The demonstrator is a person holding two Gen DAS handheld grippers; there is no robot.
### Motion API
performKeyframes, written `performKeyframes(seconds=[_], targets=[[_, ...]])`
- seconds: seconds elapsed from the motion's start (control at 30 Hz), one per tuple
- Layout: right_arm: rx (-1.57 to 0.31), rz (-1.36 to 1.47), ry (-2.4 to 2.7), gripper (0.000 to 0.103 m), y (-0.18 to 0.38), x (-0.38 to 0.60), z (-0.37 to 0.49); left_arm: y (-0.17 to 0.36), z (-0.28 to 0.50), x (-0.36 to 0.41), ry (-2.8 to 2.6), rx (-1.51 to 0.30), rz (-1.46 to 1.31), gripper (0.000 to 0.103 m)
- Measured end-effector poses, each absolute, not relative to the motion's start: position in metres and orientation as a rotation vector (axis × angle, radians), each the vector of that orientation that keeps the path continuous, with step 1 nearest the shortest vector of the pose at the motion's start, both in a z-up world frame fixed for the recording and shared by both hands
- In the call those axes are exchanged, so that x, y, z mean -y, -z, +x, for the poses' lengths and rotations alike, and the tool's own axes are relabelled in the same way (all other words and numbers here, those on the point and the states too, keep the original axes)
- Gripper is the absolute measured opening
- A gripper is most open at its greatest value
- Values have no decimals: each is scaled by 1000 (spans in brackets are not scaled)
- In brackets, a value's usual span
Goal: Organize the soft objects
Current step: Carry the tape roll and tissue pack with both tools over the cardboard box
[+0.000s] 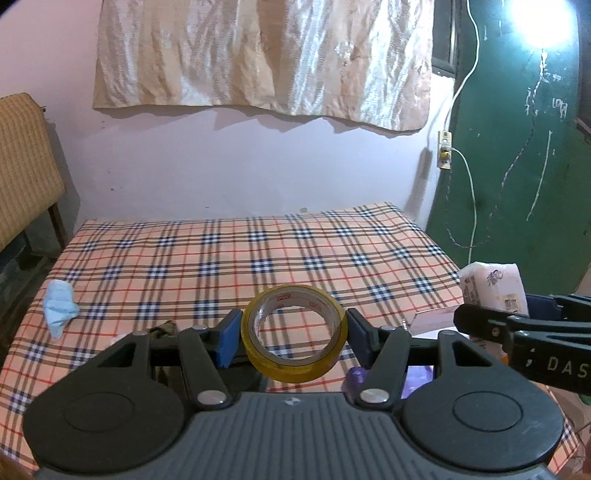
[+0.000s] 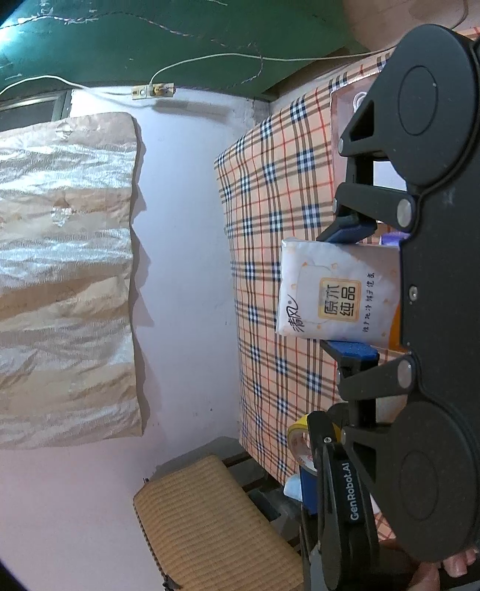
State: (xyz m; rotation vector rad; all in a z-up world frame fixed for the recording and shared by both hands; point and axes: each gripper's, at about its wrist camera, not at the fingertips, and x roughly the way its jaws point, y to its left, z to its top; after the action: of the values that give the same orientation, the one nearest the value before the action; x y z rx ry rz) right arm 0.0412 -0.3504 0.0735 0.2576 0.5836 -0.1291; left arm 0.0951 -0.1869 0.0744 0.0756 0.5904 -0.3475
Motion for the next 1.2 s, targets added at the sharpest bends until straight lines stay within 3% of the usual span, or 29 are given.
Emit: performKeyframes(seconds=[1.2], targets=[[-640, 355, 304, 63, -30, 469, -1, -36, 84, 306, 554, -665, 175, 61]])
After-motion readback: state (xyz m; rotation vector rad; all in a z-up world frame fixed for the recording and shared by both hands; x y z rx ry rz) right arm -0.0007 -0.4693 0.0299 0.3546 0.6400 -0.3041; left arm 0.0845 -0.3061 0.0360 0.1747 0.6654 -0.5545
